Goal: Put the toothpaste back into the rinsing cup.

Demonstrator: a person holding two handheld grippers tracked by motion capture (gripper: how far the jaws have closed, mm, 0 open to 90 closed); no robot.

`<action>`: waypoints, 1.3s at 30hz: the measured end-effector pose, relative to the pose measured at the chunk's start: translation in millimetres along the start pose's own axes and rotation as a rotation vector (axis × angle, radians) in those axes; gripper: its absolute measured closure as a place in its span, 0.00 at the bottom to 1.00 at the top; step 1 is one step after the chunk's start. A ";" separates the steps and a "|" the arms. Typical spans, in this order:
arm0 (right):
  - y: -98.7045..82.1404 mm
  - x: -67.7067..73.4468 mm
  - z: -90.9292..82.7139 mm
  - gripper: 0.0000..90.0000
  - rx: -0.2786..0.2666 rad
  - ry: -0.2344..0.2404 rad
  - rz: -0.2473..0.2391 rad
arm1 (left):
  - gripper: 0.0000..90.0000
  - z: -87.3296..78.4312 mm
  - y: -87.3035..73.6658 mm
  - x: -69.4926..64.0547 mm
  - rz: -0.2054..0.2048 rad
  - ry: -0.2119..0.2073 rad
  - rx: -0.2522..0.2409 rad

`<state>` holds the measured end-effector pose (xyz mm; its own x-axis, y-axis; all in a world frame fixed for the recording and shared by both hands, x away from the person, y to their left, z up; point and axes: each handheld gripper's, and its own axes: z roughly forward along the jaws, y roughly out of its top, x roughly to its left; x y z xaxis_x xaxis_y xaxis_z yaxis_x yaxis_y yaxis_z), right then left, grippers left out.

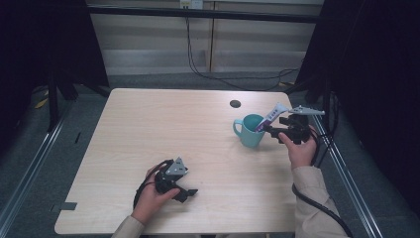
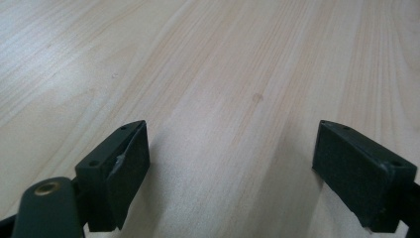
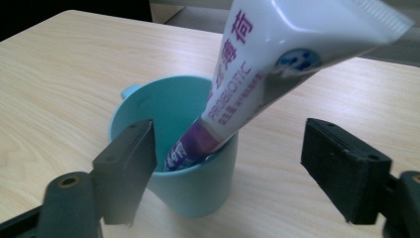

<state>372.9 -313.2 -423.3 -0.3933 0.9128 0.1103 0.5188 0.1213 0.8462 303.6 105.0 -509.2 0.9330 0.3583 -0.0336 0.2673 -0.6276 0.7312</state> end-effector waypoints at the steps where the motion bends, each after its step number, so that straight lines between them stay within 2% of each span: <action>1: -0.8 0.5 -0.7 0.20 0.009 0.004 -0.008 | 0.16 0.0 0.0 0.0 0.000 0.000 0.000; 3: -2.3 1.6 -1.9 0.19 0.019 0.006 -0.024 | 0.16 0.0 0.0 0.0 0.000 0.000 0.000; 10: -9.2 5.6 -10.2 0.17 0.024 0.032 -0.015 | 0.16 0.1 0.0 0.1 0.001 -0.003 0.001; 14: -11.8 9.2 -16.1 0.16 0.039 0.042 -0.040 | 0.15 0.1 0.1 0.0 0.000 -0.004 0.000; 30: -17.2 30.7 -30.5 0.15 0.041 0.109 -0.087 | 0.15 0.1 0.0 0.1 0.002 -0.005 0.001; 39: -29.5 41.5 -38.8 0.15 0.065 0.145 -0.132 | 0.15 0.1 0.0 0.0 0.000 -0.004 0.000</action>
<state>311.9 -294.0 -423.4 -0.5634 0.8224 0.0788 0.5019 0.2649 0.8234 303.6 104.9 -509.2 0.9341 0.3552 -0.0363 0.2672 -0.6279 0.7310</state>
